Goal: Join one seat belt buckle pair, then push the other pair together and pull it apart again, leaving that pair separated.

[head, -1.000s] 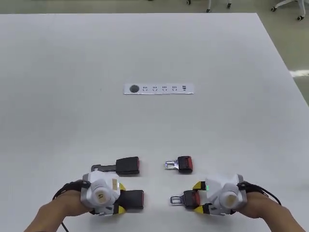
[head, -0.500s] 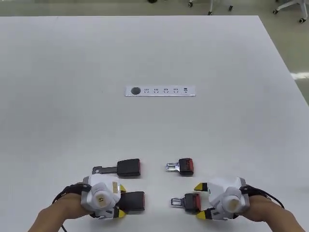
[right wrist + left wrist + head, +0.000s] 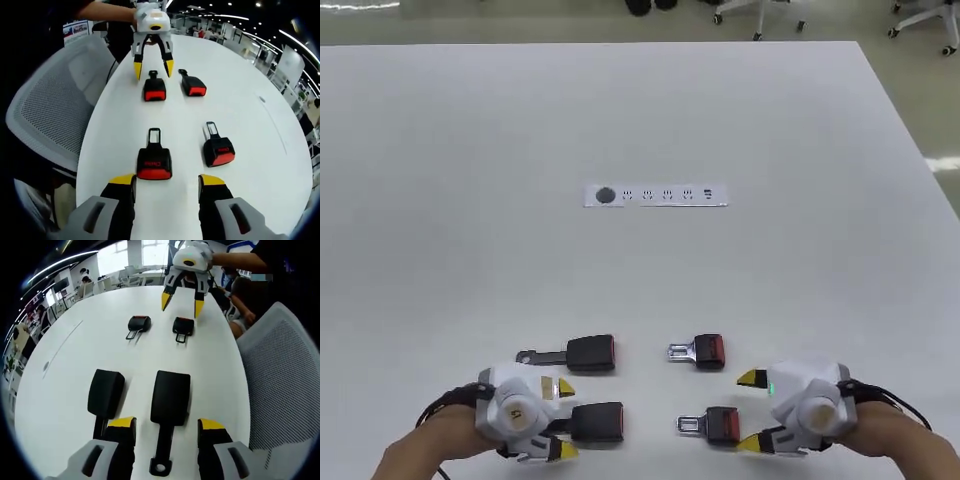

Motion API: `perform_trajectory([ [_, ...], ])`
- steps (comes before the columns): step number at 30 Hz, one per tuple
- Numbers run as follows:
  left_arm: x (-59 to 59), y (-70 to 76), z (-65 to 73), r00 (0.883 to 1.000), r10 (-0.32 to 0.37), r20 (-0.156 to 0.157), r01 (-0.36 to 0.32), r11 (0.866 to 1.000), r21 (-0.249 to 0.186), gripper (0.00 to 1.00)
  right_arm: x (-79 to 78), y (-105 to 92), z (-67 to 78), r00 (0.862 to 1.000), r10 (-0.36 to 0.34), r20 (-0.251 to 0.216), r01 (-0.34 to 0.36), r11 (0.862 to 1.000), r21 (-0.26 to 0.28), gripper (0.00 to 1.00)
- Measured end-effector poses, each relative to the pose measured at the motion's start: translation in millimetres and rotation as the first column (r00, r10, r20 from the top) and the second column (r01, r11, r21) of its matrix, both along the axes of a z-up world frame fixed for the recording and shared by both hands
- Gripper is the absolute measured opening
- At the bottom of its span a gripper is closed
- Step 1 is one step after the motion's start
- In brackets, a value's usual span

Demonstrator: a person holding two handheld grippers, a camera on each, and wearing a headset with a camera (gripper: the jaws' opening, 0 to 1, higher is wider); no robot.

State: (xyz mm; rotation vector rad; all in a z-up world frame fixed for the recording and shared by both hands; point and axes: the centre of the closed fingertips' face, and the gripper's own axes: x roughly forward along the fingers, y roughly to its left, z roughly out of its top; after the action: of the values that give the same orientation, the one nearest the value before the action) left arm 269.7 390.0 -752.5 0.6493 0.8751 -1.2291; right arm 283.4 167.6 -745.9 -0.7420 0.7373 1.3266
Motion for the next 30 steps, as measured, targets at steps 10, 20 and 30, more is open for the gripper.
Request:
perform_trajectory([
  [10, 20.5, 9.1, 16.9, 0.998, 0.055, 0.017, -0.054, 0.998, -0.027, 0.53, 21.7, -6.1, 2.1, 0.999, -0.045, 0.010, 0.045, 0.999, 0.017, 0.51],
  [20, 50.6, 10.9, 24.0, 0.996, 0.081, 0.041, -0.079, 0.996, -0.048, 0.54, 40.1, -7.9, 14.8, 0.998, -0.061, 0.030, 0.060, 0.998, 0.032, 0.53],
  [30, 73.9, 9.8, 24.8, 0.996, 0.076, 0.049, -0.074, 0.997, -0.027, 0.53, 60.7, -1.8, 17.9, 0.996, -0.069, 0.052, 0.065, 0.995, 0.073, 0.51],
])
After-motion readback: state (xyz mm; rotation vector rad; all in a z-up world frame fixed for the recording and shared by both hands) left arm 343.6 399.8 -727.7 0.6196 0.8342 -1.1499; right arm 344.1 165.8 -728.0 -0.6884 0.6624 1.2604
